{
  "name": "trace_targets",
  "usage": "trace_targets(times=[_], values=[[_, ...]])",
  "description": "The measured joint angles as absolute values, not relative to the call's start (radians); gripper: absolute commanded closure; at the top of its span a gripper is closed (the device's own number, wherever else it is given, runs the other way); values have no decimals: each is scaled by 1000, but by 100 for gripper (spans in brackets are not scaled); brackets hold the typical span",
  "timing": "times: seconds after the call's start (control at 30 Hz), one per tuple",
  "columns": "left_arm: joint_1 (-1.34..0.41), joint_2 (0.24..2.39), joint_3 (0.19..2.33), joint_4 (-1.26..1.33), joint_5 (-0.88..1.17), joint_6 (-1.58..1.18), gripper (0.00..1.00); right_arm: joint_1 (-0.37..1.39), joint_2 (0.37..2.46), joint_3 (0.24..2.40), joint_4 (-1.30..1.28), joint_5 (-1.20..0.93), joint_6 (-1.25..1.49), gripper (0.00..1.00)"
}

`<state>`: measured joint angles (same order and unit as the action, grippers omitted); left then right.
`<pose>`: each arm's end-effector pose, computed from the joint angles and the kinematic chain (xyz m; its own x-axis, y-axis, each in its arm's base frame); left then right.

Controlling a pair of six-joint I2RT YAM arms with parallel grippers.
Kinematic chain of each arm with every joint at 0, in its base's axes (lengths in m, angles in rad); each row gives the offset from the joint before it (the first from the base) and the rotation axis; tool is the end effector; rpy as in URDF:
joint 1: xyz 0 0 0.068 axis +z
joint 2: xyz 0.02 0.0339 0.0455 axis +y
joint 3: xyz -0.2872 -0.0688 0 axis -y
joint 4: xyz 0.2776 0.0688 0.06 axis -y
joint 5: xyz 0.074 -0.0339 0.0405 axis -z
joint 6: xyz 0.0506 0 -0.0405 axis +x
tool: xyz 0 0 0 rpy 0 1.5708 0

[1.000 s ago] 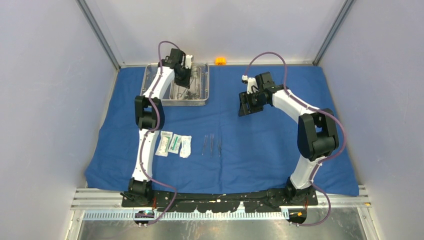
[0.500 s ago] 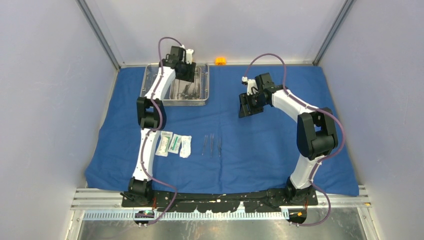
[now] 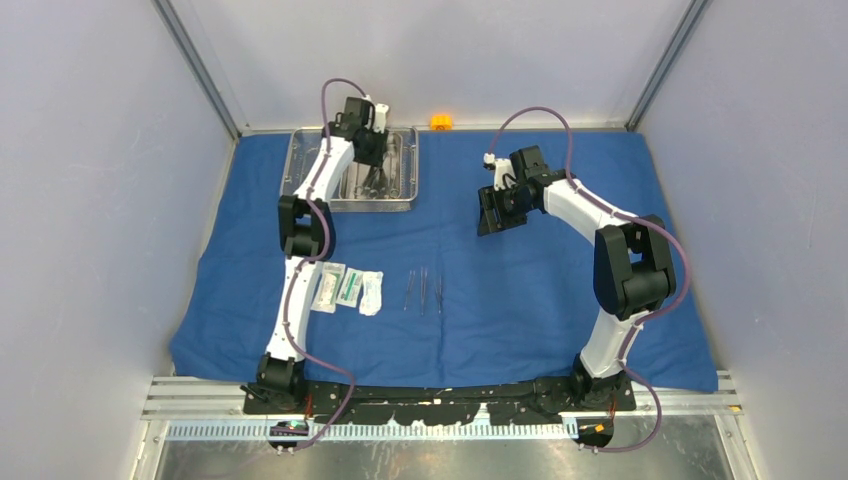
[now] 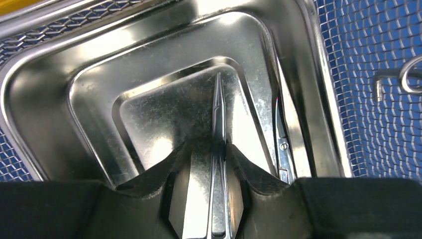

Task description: Open and lay out the surgical kit

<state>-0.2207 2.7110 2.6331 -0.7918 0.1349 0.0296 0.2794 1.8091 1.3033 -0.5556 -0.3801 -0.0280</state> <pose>0.6254 -0.1473 0.1767 -0.7364 0.1953 -0.6478 0.3235 0.9425 -0.0836 0.3973 0.1335 0.2049 -0.8268 -0.2643 -0.4965 -0.4533 0.8357 0.3101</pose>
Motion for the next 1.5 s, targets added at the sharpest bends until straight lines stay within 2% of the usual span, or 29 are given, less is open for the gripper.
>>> trace_targets(times=[0.2, 0.53, 0.63, 1.5], values=[[-241, 2717, 2664, -862, 82, 45, 71, 279, 1809, 1303, -556, -380, -28, 43], [-237, 2729, 2706, -950, 107, -2, 91, 279, 1809, 1303, -558, -381, -28, 43], [-221, 2732, 2713, -962, 133, -27, 100, 279, 1809, 1303, -558, -382, -28, 43], [-207, 2626, 2576, -875, 153, -36, 100, 279, 1809, 1306, -562, -387, -28, 43]])
